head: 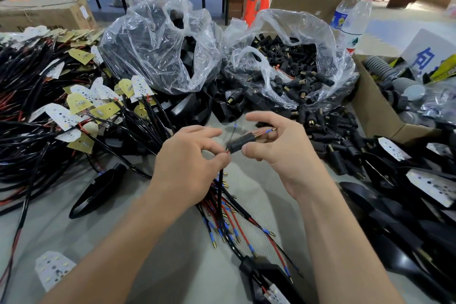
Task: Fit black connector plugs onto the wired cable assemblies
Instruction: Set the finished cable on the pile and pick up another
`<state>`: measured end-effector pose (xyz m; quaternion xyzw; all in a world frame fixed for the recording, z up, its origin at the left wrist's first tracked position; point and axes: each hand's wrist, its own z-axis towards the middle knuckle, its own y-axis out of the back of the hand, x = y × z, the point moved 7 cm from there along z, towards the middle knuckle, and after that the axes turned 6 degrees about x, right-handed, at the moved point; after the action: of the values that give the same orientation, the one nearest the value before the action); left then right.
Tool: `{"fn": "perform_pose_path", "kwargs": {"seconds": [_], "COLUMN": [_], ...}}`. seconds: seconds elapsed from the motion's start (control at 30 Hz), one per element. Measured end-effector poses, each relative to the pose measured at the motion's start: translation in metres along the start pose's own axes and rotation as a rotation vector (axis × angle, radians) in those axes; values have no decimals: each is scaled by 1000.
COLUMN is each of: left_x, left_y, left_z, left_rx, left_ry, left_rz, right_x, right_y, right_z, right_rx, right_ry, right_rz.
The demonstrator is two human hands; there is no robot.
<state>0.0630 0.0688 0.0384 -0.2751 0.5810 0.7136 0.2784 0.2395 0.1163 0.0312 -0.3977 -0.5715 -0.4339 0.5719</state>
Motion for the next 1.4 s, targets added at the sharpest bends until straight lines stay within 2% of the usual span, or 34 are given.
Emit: {"fn": "perform_pose_path", "kwargs": {"seconds": [0.23,0.43,0.57,0.67,0.77,0.83,0.9,1.0,1.03,1.17,1.23,1.4], "left_x": [-1,-4,-2,-12,-15,-9,-2,6,7,6,5,8], "left_y": [3,3,3,-5,-3,-2,-3,-11,-15,-24,-25,-26], "left_z": [-1,-4,-5,-6,-6,-3,0,2,2,0,-1,-1], "left_rx": [-37,-39,-17,110,57,12,0,19,37,112,126,114], "left_ry": [35,61,58,-24,-35,3,78,188,208,227,231,279], "left_rz": [12,17,-6,-143,-267,-335,-477,-781,-838,-966,-995,-1045], "right_x": [0,4,6,9,13,11,0,-21,-28,-42,-38,-18], "right_y": [-6,-6,-1,0,-9,-14,-6,11,9,-27,-34,-20], "right_z": [-1,-1,-2,-2,-2,-1,1,2,2,6,8,9], "right_rx": [45,49,-58,-105,-71,-43,-134,-327,-327,-107,-78,-64], "right_ry": [-68,-39,0,50,114,104,39,-144,-208,-326,-292,-139], "right_rz": [297,242,213,166,104,175,203,-159,-160,132,251,277]}}
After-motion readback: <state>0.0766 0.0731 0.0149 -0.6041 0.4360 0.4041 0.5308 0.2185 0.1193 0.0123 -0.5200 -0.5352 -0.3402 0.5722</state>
